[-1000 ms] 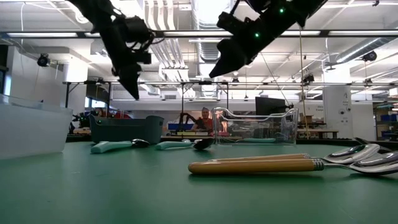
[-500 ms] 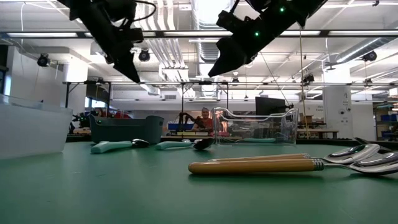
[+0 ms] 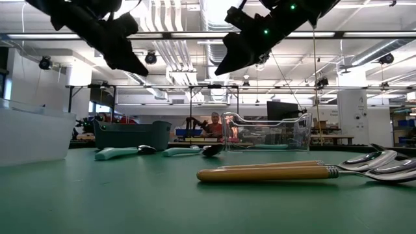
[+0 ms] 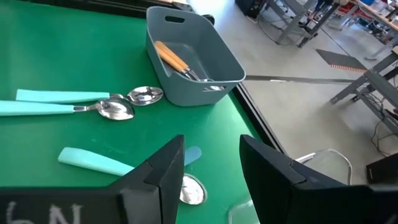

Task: Sort silverware by color (type)
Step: Put the bottom dark blue spoon into the white bin

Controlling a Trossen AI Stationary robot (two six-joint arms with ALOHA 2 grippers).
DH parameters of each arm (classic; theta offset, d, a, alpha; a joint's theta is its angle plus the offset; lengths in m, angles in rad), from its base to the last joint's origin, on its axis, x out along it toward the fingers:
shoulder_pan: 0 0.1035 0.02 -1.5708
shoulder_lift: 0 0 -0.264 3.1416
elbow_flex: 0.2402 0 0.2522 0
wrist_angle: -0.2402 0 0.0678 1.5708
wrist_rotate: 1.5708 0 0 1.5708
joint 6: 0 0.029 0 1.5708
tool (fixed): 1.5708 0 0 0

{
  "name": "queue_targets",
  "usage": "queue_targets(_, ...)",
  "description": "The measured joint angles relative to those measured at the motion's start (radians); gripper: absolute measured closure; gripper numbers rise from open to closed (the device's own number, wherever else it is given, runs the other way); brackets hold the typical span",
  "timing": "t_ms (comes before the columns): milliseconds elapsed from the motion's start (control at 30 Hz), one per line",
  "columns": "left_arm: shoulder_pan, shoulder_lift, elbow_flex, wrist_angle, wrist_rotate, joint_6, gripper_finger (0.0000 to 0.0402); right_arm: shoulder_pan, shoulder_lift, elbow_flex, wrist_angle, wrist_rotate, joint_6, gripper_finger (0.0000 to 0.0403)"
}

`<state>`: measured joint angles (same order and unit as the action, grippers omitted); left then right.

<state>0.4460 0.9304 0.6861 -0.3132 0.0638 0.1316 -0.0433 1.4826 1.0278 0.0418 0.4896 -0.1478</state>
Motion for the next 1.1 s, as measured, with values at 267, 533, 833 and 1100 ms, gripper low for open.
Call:
queue_targets(267,0.0,-0.085,-0.091,0.174,0.114,0.029,0.0317,-0.001,0.001,0.058,-0.011,0.026,0.02,0.0257)
queue_targets(533,0.0,-0.09,-0.094,0.19,0.112,0.019,0.0317,-0.005,0.001,0.241,-0.063,0.028,-0.001,0.0257)
queue_targets(833,0.001,-0.083,-0.094,0.189,0.109,0.017,0.0317,0.008,0.006,0.421,-0.422,-0.232,0.357,0.0257)
queue_targets(1100,0.001,-0.081,-0.094,0.185,0.104,0.013,0.0317,0.053,0.006,0.43,-0.703,-0.526,0.775,0.0257)
